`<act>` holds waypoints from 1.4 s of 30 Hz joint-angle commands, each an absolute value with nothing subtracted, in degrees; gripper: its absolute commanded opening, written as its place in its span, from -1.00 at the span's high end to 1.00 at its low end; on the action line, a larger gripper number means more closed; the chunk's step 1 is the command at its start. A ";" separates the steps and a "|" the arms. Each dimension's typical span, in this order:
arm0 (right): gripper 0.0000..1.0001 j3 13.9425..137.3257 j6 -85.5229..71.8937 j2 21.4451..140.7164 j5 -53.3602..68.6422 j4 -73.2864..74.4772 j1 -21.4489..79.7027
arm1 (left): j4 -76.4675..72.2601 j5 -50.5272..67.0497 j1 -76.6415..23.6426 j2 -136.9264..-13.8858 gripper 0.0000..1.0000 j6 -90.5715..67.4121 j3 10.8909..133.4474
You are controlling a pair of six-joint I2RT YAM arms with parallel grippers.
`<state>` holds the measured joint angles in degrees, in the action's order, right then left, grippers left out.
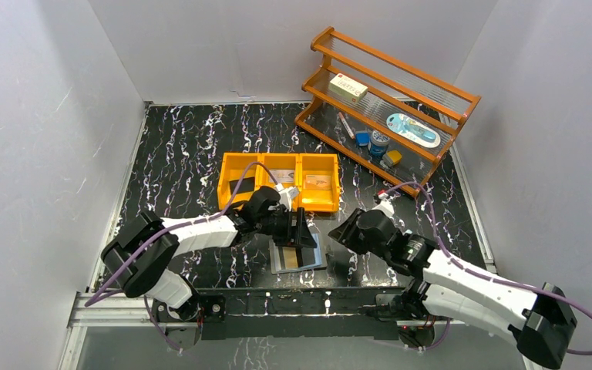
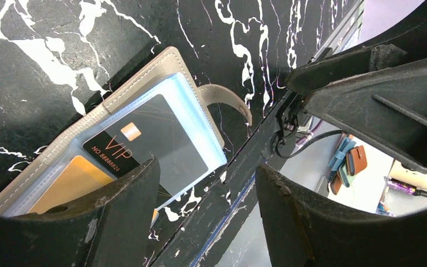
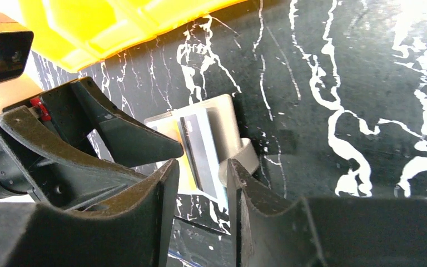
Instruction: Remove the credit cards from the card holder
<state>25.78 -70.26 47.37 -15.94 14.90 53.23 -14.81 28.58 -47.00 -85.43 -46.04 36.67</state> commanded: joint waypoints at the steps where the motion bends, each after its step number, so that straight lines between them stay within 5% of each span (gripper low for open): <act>1: 0.07 23.71 -70.72 41.63 -19.22 17.82 53.04 | -13.89 25.50 -47.90 -84.30 -0.24 -45.41 37.56; 15: 0.00 24.81 -63.55 43.91 -7.28 12.74 53.08 | 8.94 4.71 -47.85 -62.07 -0.34 -43.67 35.44; 20: 0.02 33.53 -56.12 56.30 2.01 10.82 53.06 | 8.68 4.05 -47.79 -57.84 -0.37 -48.19 32.98; 27: 0.25 42.21 -53.53 76.58 -0.97 14.79 53.09 | 8.48 4.23 -47.81 -60.00 -0.39 -48.52 36.53; 42: 0.28 37.91 -56.17 79.63 -3.83 14.26 52.60 | 2.65 8.49 -47.78 -62.33 -0.39 -49.30 36.22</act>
